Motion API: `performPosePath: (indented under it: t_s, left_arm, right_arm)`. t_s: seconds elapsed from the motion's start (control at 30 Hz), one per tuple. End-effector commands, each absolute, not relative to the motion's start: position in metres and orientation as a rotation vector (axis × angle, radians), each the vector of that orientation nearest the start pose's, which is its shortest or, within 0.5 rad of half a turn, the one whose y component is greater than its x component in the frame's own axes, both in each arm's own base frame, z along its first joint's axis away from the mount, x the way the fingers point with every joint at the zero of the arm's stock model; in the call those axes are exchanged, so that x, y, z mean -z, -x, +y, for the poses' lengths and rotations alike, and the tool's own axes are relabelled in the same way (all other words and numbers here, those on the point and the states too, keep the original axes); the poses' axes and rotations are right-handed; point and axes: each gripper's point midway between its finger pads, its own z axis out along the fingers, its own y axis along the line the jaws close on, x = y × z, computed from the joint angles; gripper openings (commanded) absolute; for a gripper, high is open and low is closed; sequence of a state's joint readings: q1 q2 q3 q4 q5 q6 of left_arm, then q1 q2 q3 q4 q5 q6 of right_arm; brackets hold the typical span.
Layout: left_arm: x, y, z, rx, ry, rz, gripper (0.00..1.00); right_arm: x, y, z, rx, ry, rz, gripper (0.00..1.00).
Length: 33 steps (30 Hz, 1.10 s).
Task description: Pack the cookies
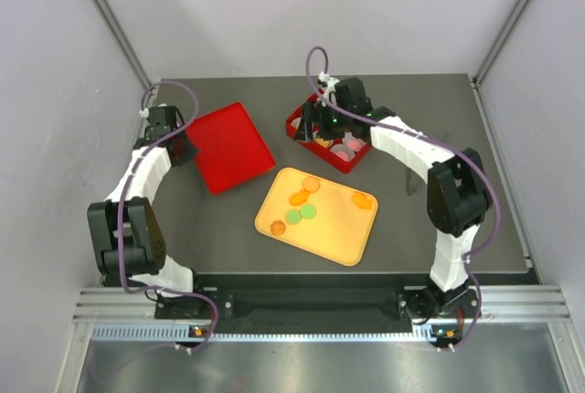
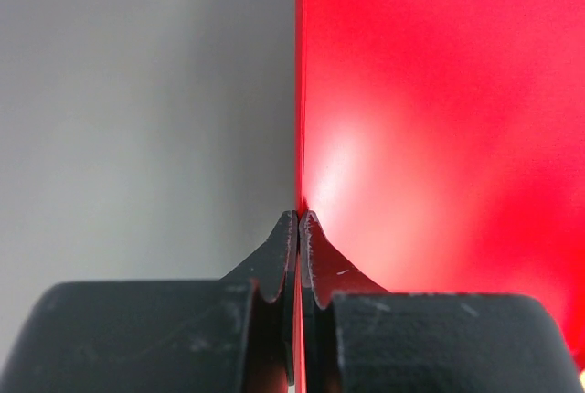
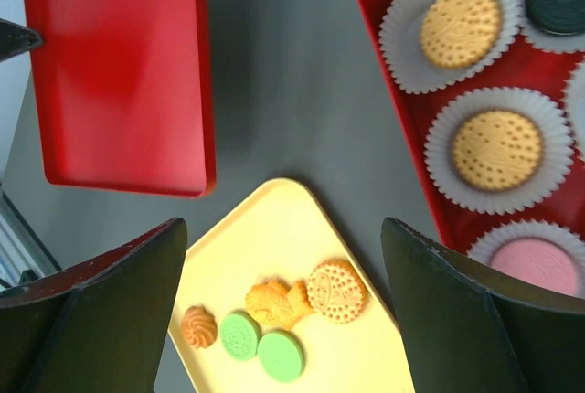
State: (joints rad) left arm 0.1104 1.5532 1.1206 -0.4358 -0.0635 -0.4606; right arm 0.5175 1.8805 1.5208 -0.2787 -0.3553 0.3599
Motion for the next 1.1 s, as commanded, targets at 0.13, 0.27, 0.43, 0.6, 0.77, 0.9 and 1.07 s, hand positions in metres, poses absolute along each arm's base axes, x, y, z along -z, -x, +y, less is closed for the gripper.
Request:
performPosePath:
  t_s: [0.13,0.27,0.43,0.6,0.77,0.9,1.07]
  left_arm:
    - [-0.148,-0.384,0.012,0.257,0.626,2.274,0.0]
    - [-0.161,-0.379,-0.006,0.378,0.584,2.252,0.0]
    - [-0.174,-0.37,-0.028,0.508,0.524,2.226,0.0]
    - [-0.179,-0.365,-0.048,0.555,0.464,2.217,0.0]
    - [-0.181,-0.362,-0.067,0.599,0.405,2.204,0.0]
    - [-0.185,-0.363,-0.082,0.647,0.354,2.178,0.0]
    - [-0.196,-0.372,-0.101,0.674,0.292,2.124,0.0]
  right_arm:
    - [-0.189,-0.409,0.368,-1.003,0.475,2.191,0.86]
    - [-0.194,-0.411,0.386,-1.093,0.492,2.166,0.86]
    - [-0.203,-0.416,0.4,-1.161,0.495,2.142,0.86]
    - [-0.204,-0.413,0.413,-1.244,0.5,2.145,0.85]
    - [-0.21,-0.412,0.42,-1.305,0.479,2.147,0.8]
    - [-0.212,-0.408,0.419,-1.328,0.471,2.156,0.71]
    - [-0.21,-0.401,0.411,-1.327,0.451,2.179,0.55]
